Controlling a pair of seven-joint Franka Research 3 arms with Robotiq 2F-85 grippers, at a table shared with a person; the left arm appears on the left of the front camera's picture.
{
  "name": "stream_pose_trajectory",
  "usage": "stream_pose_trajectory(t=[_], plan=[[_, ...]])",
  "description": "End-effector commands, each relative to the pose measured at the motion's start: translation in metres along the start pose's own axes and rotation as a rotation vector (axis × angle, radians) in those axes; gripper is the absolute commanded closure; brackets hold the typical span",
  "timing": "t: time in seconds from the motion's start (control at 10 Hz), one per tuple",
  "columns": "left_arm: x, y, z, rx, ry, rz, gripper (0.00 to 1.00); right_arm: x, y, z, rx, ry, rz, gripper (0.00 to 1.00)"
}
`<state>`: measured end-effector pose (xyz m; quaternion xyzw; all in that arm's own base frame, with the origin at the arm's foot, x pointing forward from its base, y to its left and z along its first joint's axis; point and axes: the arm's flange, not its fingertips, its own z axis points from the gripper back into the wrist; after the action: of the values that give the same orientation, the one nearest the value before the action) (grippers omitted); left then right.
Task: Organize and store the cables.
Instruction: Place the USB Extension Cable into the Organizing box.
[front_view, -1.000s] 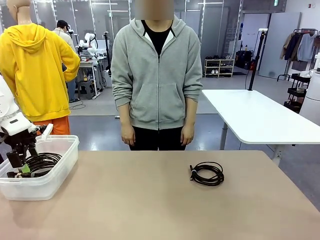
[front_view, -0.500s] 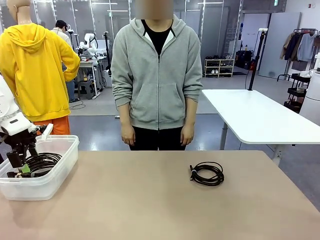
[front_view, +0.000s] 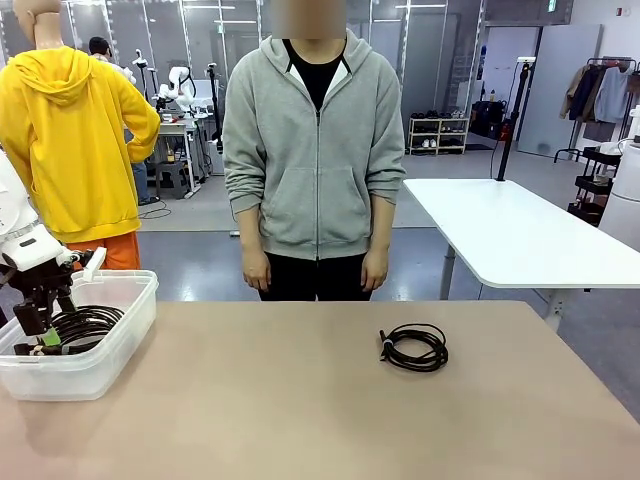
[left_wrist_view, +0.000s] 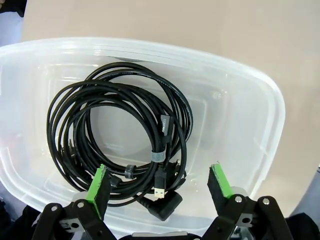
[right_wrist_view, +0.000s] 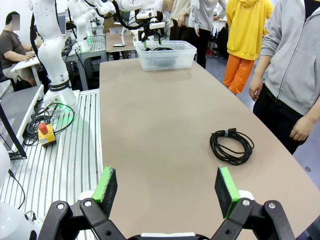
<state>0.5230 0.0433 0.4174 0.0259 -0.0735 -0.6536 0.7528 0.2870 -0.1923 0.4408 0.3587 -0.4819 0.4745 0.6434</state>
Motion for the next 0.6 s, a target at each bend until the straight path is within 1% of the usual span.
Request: stream_pose_trajectory(t=[0.0,0.1,0.2,0.3,0.5], plan=[[0.018,0.007,0.037,0.09,-0.033,0.024,0.0,0.001,0.0,0.001,-0.001,-0.014,0.02,0.0],[0.029,0.0,0.071,0.153,-0.096,0.043,0.0,0.001,0.0,0.001,-0.001,-0.014,0.02,0.0],[0.032,-0.015,0.099,0.182,-0.145,0.109,0.0,0.001,0.0,0.001,-0.001,-0.014,0.02,0.0],[0.028,-0.032,0.116,0.206,-0.156,0.156,0.0,0.001,0.0,0.001,-0.001,-0.014,0.02,0.0],[0.0,-0.066,0.143,0.22,-0.32,0.246,0.0,0.001,0.0,0.001,-0.001,-0.014,0.02,0.0]])
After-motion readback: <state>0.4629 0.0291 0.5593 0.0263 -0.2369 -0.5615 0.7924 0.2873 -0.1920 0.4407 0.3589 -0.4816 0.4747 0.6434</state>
